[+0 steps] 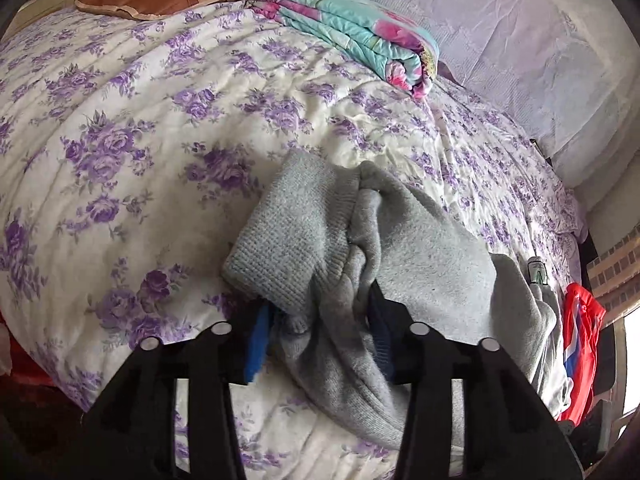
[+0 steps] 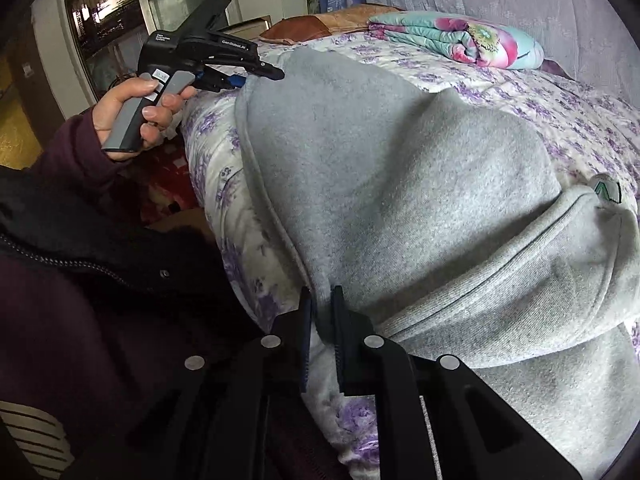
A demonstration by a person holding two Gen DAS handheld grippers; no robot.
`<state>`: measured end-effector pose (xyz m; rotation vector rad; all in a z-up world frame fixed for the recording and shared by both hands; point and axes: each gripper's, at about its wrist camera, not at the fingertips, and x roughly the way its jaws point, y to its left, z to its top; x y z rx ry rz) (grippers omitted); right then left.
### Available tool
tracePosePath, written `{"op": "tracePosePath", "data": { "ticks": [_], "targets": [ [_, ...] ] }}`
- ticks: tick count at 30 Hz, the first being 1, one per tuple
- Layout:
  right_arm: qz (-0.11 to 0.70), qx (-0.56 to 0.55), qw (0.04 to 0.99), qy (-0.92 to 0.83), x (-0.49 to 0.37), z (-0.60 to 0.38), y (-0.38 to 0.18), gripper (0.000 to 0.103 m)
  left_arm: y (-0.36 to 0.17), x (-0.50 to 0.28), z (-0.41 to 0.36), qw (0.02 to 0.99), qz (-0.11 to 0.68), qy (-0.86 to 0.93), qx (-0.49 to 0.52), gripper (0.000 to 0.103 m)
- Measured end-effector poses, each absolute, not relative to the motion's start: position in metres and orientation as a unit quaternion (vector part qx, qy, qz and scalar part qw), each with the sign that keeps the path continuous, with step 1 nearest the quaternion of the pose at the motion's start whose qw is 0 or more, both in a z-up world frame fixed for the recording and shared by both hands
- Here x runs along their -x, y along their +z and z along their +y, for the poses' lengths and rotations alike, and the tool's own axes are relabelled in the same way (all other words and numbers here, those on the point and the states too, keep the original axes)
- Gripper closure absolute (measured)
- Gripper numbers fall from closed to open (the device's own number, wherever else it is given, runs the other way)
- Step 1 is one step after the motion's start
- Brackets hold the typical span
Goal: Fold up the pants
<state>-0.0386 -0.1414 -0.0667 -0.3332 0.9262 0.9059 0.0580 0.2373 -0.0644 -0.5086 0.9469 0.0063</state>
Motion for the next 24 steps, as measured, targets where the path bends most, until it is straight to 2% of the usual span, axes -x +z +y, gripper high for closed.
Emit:
{"op": "tracePosePath", "data": {
  "ticks": [1, 2, 3, 5, 6, 8, 10, 12, 15, 16, 17, 19, 20, 24],
  "targets": [
    [0.428, 0.147, 0.783, 0.428, 0.041, -0.144, -0.060, 0.067, -0.060, -0.055, 0.241, 0.858, 0.452, 0.002, 0.246, 0.037],
    [0.418, 0.144, 0.791, 0.422, 0.043, -0.148, -0.049, 0.054, -0.053, -0.050, 0.243, 0.859, 0.451, -0.001, 0.244, 0.035],
    [0.395, 0.143, 0.810, 0.409, 0.045, -0.155, -0.035, 0.035, -0.043, -0.043, 0.243, 0.864, 0.447, 0.001, 0.231, 0.035],
    [0.353, 0.124, 0.848, 0.375, 0.040, -0.173, -0.003, 0.023, -0.017, -0.027, 0.236, 0.883, 0.428, 0.014, 0.193, 0.034],
    [0.344, 0.108, 0.869, 0.339, 0.028, -0.182, 0.010, 0.012, -0.002, -0.020, 0.228, 0.893, 0.415, 0.008, 0.173, 0.033],
    [0.345, 0.073, 0.908, 0.227, -0.013, -0.200, 0.026, 0.003, 0.019, -0.011, 0.205, 0.906, 0.395, -0.023, 0.147, 0.023],
    [0.378, 0.053, 0.916, 0.121, -0.064, -0.210, 0.022, 0.003, 0.025, -0.011, 0.172, 0.910, 0.390, -0.068, 0.128, 0.017],
    [0.419, 0.048, 0.905, 0.063, -0.112, -0.208, 0.002, 0.003, 0.013, -0.019, 0.136, 0.900, 0.406, -0.115, 0.112, 0.017],
    [0.484, 0.095, 0.870, -0.029, -0.163, -0.199, -0.056, 0.007, -0.029, -0.034, 0.097, 0.869, 0.458, -0.154, 0.111, 0.017],
    [0.509, 0.119, 0.851, -0.039, -0.171, -0.195, -0.080, 0.031, -0.043, -0.036, 0.090, 0.861, 0.470, -0.159, 0.110, 0.017],
    [0.509, 0.121, 0.852, -0.026, -0.168, -0.199, -0.090, 0.034, -0.053, -0.037, 0.086, 0.860, 0.475, -0.155, 0.105, 0.017],
    [0.474, 0.094, 0.876, -0.011, -0.143, -0.216, -0.073, 0.087, -0.065, -0.036, 0.086, 0.861, 0.474, -0.151, 0.107, 0.017],
    [0.451, 0.045, 0.891, 0.005, -0.123, -0.232, -0.056, 0.087, -0.065, -0.033, 0.089, 0.863, 0.467, -0.157, 0.114, 0.017],
    [0.278, -0.141, 0.950, 0.005, -0.001, -0.321, 0.003, 0.085, -0.064, -0.031, 0.099, 0.859, 0.462, -0.176, 0.135, 0.017]
  ]
}}
